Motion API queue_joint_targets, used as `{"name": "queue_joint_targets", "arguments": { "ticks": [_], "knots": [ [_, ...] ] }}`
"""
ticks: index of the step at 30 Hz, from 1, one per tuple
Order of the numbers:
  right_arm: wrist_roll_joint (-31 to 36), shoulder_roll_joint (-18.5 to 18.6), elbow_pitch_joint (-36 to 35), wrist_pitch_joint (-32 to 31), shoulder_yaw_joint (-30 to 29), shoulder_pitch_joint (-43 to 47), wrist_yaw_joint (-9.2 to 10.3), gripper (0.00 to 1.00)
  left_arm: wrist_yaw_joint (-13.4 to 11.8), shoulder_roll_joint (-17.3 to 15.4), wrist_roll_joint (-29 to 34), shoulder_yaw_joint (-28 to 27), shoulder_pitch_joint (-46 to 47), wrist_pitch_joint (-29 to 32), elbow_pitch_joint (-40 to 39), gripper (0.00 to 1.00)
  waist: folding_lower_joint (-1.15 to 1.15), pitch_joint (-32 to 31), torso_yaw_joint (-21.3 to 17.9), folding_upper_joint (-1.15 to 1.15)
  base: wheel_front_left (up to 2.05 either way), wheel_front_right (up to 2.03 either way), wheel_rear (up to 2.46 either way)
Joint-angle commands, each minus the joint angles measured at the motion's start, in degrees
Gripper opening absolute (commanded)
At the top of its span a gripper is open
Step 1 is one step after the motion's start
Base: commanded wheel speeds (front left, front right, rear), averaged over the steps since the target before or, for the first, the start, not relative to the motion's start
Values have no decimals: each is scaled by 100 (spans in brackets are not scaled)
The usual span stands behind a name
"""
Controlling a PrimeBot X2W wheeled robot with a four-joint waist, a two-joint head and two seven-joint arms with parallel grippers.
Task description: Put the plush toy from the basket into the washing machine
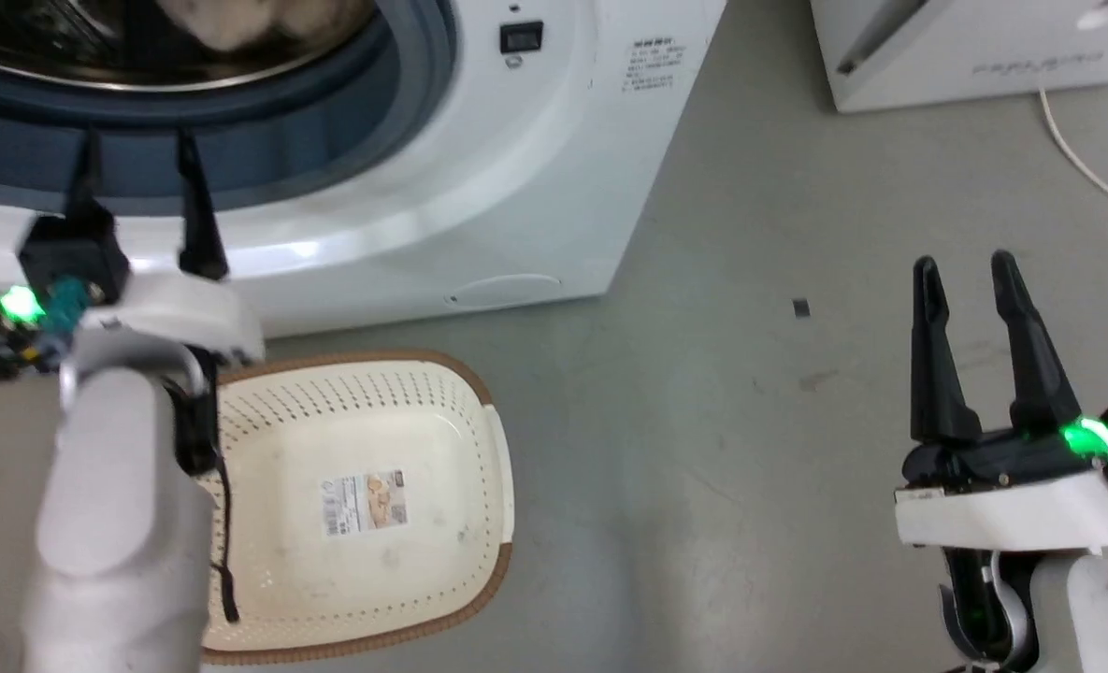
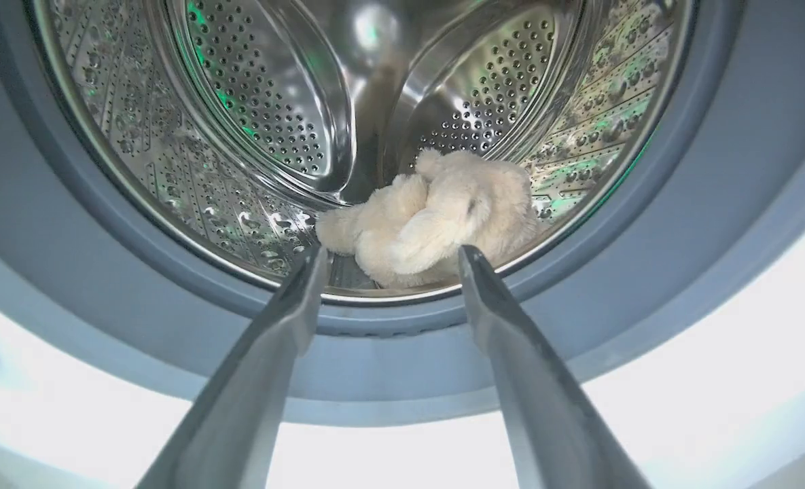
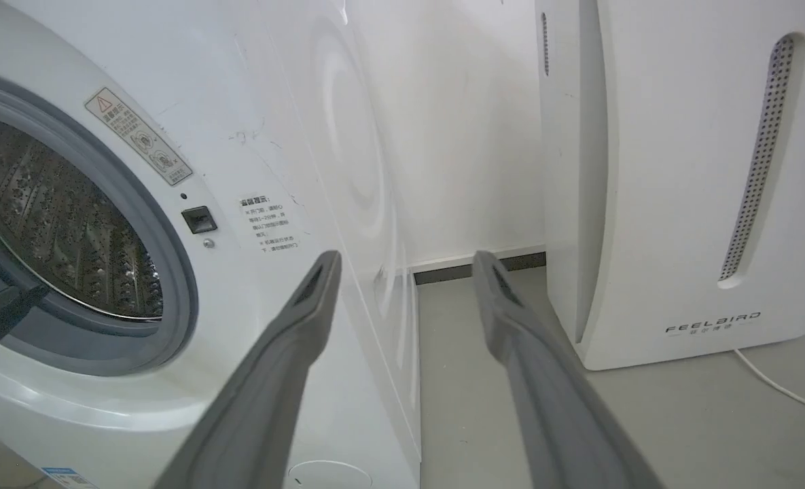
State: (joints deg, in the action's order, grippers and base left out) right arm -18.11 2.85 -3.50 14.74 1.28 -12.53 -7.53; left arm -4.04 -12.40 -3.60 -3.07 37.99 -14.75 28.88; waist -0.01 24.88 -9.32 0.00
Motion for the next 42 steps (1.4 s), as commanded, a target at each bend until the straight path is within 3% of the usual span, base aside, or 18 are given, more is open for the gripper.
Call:
{"name": "queue_joint_targets", "arguments": {
  "ticks": [1,12,25,42],
  "knots": [
    [46,3,26,26,-17,91,4,100,-25,32,27,9,-124,-25,-55,100,1,-247,166,0,0,0,0],
    [453,3,199,26,-203,668,4,100,-46,502,133,137,-1577,-25,-1018,100,1,-1196,578,0,0,0,0],
    [799,3,350,26,-339,1399,4,100,56,792,118,267,-3194,-25,-1935,100,1,-2116,887,0,0,0,0],
    [860,3,458,26,-444,1870,4,100,187,919,109,312,-3987,-25,-2154,100,1,-2545,1252,0,0,0,0]
  ]
}}
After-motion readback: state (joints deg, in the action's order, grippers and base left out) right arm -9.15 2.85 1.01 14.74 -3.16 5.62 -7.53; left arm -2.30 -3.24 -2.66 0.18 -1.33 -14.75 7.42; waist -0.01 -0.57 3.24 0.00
